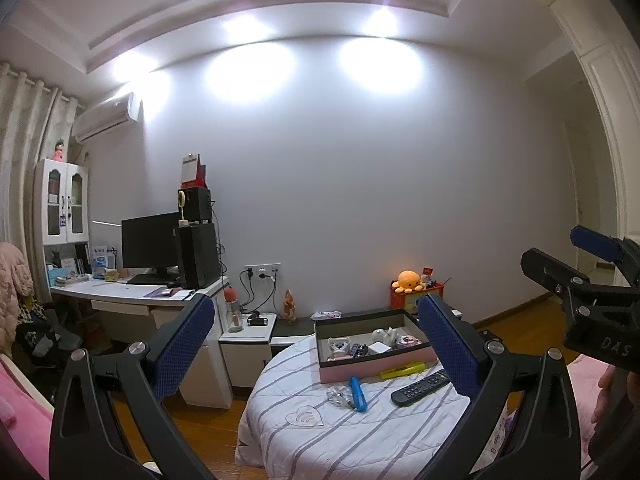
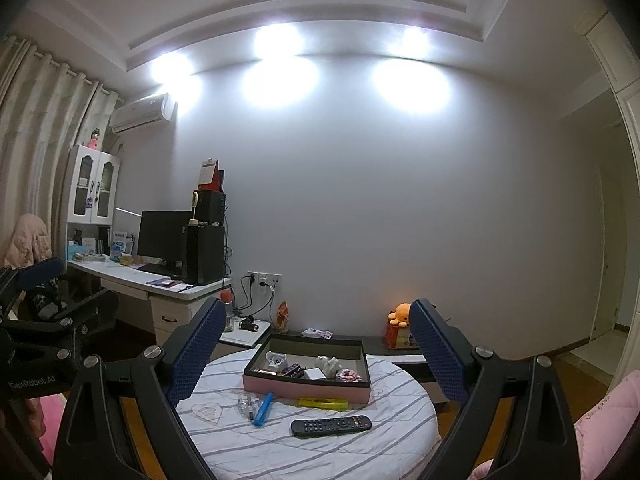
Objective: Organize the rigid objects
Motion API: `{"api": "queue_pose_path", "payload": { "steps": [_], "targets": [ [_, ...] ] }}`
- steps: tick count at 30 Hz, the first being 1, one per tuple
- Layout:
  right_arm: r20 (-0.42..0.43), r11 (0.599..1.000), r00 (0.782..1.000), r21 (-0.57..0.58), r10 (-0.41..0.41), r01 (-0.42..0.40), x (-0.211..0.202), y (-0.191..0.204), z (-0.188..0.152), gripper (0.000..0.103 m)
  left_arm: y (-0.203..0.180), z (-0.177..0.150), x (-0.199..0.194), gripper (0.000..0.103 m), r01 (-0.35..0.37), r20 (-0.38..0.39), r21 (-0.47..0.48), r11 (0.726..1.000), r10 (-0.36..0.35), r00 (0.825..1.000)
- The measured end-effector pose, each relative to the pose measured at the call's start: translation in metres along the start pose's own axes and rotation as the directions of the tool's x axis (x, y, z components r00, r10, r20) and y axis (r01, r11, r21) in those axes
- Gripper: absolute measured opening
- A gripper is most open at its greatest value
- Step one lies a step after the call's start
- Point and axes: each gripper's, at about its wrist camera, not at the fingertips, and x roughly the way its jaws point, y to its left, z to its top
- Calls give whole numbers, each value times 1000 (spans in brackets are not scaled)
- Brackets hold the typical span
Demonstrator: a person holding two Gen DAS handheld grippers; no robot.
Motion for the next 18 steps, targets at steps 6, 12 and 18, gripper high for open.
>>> {"api": "queue_pose_path", "payload": {
  "steps": [6,12,18],
  "targets": [
    [-12,1000,1000,0,-1,1,0,0,0,94,3,0,-1,103,-1,1,-11,1000,1,1000],
    [-14,1000,1000,-7,0,0,0,1,0,94,7,1,-3,103,1,6,-22,1000,-1,1000],
    [-18,1000,1000,-12,3,-3,3,2,0,94,9,1,0,103,-10,9,-31,999,10,1000]
  ]
}}
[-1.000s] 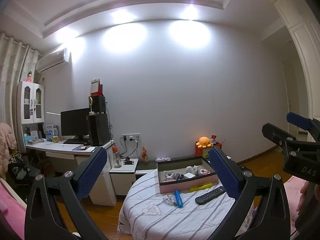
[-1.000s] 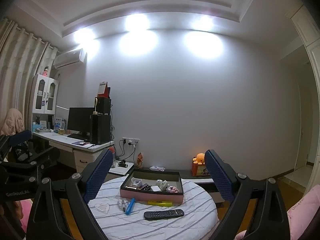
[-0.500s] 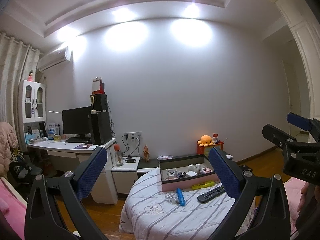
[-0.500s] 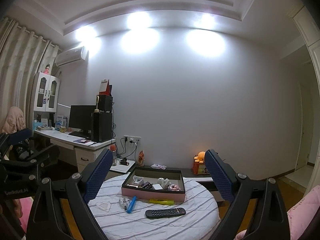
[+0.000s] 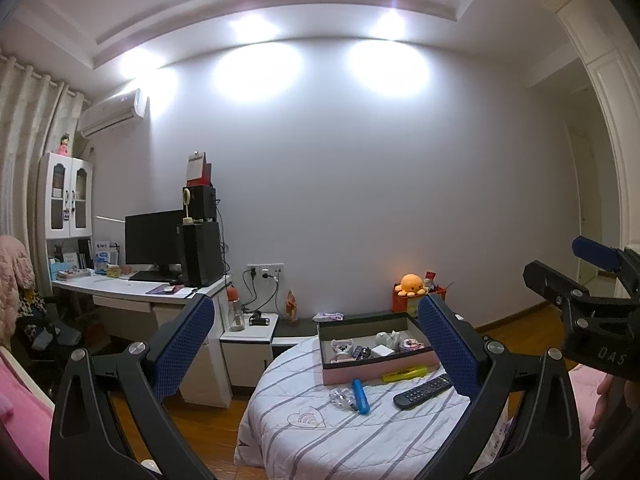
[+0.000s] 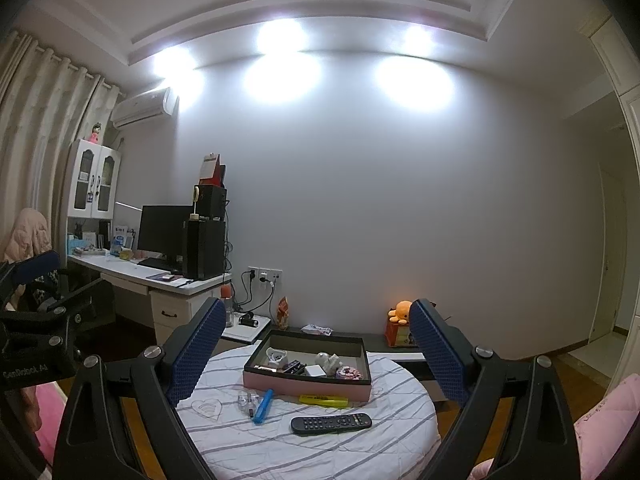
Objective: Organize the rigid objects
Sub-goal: 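Move both tools toward the items lying beside the pink box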
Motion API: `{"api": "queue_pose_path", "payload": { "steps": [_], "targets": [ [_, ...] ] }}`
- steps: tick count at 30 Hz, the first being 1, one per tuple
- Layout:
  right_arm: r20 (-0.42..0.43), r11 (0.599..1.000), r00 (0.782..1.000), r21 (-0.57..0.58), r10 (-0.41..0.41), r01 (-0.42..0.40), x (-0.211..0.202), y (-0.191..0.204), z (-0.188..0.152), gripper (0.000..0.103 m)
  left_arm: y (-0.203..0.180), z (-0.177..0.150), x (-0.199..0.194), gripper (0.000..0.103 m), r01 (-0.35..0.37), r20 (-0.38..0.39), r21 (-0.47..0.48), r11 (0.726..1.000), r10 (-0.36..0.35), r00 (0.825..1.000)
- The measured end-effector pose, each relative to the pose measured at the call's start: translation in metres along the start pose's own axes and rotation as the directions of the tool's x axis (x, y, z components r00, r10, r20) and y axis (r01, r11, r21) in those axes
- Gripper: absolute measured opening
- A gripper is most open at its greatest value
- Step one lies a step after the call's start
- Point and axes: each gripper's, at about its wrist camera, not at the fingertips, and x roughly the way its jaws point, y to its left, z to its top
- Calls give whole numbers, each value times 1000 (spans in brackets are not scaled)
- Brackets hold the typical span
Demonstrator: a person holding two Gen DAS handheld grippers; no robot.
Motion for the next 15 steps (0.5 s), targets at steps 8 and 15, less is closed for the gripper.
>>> {"api": "queue_pose_path", "payload": {
  "steps": [8,15],
  "targets": [
    [14,1000,1000,-7,-15,15,0,0,3,94,2,4,0,103,14,19,-18,1000,-13,1000],
    [48,999,998,0,-46,46,2,-4,16,94,0,14,1,103,11,51,-39,999,-9,999]
  ]
}}
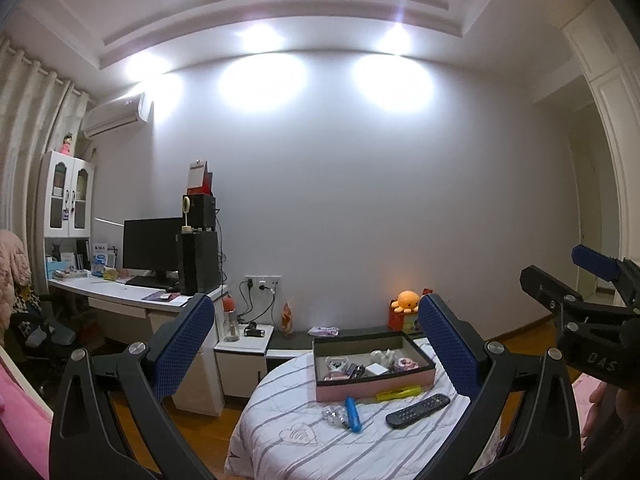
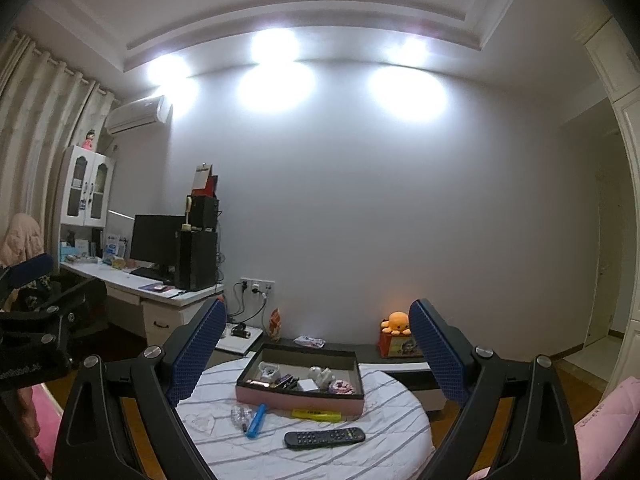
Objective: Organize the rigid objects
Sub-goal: 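Move both tools toward the items lying beside the pink box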
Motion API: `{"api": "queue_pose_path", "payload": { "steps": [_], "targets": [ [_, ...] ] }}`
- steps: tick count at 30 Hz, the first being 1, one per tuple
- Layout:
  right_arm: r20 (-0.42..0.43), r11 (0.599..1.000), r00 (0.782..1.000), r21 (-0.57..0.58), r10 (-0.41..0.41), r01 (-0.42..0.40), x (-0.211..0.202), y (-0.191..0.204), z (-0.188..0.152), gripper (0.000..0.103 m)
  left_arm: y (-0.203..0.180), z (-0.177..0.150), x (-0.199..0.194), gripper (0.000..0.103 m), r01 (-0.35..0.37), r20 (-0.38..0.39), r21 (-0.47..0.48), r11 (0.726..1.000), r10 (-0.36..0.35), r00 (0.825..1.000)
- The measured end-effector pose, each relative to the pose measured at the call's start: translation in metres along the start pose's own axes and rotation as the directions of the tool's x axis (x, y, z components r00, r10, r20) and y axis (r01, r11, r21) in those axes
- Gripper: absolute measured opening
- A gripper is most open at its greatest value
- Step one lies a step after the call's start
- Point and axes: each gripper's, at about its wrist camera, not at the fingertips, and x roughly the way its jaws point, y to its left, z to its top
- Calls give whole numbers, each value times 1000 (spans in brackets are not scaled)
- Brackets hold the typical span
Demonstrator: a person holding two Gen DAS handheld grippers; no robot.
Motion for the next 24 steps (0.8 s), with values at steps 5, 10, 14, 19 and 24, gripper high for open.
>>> {"api": "queue_pose_path", "payload": {
  "steps": [5,10,14,19,24],
  "targets": [
    [14,1000,1000,9,-4,3,-1,0,4,94,-3,0,1,103,10,17,7,1000,-10,1000],
    [16,1000,1000,14,-9,9,-1,-1,4,94,-7,-1,4,103,5,5,26,1000,-5,1000],
    [17,1000,1000,15,-8,8,-1,-1,4,94,-10,-2,4,103,15,2,35,999,-15,1000],
    [5,1000,1000,9,-11,10,0,-2,2,94,-10,-6,10,103,15,-15,37,999,-15,1000],
    [-21,1000,1000,14,-7,8,10,-4,-7,94,-11,-18,25,103,19,-53,47,999,-17,998]
  ]
}}
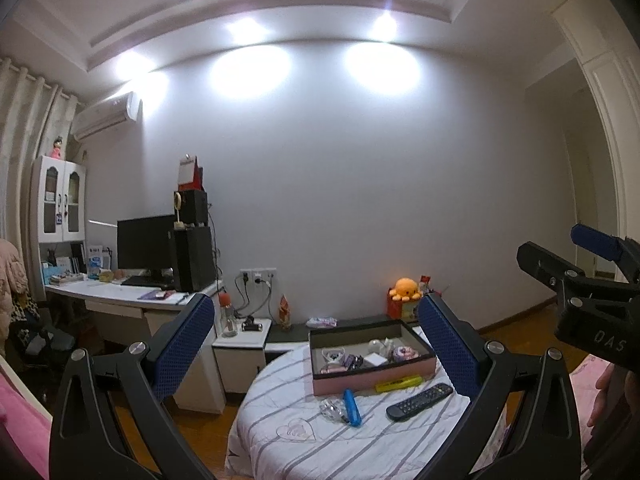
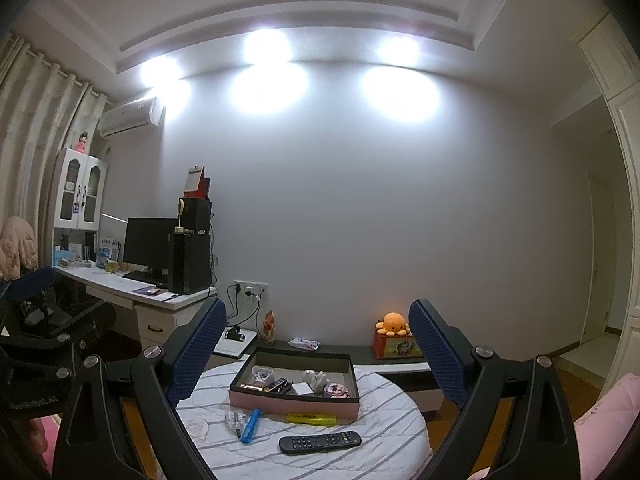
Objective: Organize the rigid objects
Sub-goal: 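Move both tools toward the items lying beside the pink box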
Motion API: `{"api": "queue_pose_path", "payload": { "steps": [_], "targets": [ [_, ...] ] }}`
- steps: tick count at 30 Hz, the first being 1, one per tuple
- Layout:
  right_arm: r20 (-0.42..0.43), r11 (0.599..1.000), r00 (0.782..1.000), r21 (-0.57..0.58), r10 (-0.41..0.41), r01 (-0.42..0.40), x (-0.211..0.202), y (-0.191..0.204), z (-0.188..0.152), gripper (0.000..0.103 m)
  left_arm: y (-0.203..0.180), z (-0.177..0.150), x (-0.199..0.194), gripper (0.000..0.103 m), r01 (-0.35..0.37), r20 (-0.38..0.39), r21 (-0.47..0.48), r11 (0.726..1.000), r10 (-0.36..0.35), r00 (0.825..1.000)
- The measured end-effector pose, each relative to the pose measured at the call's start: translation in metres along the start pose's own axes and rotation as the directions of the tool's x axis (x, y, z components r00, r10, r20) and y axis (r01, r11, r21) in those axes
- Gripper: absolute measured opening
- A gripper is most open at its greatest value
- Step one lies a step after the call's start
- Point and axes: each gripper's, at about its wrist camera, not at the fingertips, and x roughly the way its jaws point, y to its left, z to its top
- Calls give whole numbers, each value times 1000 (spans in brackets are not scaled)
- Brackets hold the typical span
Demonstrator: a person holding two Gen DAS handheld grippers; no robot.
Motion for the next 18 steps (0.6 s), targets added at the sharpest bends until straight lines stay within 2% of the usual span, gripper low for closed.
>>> {"api": "queue_pose_path", "payload": {
  "steps": [5,8,11,13,14,18],
  "targets": [
    [-73,1000,997,4,0,0,25,-5,-22,94,-6,-24,29,103,20,-86,24,1000,-18,996],
    [-136,1000,991,16,6,-4,46,-11,-44,94,-8,-48,53,103,47,-168,31,998,-41,985],
    [-231,1000,973,27,0,7,74,-21,-77,94,-7,-77,83,103,61,-269,31,998,-51,962],
    [-303,999,953,39,-3,16,94,-28,-100,94,-7,-97,105,103,69,-340,29,997,-55,939],
    [-325,999,946,45,1,14,101,-31,-108,94,-8,-108,119,103,70,-384,28,997,-54,922],
    [-424,998,906,59,1,26,136,-43,-144,94,-13,-136,158,103,84,-484,13,996,-67,873]
  ]
}}
